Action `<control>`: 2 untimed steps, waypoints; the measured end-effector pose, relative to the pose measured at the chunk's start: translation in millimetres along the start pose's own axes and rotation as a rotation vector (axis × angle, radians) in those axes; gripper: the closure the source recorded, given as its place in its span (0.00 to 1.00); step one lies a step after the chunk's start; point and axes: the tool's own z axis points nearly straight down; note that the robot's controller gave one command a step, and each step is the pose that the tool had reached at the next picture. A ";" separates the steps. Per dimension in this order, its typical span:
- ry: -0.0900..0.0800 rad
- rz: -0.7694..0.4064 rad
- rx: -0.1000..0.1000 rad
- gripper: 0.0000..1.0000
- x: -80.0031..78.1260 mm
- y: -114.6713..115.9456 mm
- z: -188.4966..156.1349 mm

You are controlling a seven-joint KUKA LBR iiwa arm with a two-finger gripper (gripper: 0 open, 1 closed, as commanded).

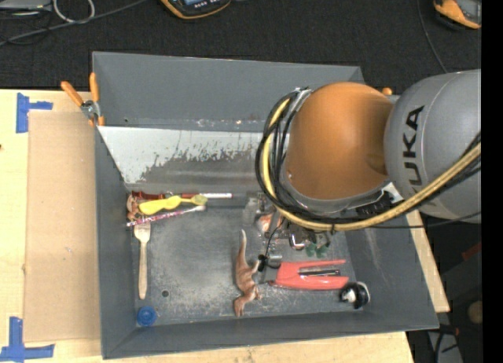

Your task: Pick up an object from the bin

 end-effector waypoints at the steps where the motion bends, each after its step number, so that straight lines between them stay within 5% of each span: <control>1: 0.000 0.000 0.000 0.00 0.0 0.0 0.1; 2: -0.004 -0.149 0.000 0.00 -3.5 -20.9 53.3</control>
Offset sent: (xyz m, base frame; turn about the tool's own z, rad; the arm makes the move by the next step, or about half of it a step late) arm 0.0076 -0.0479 -0.1172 -0.3117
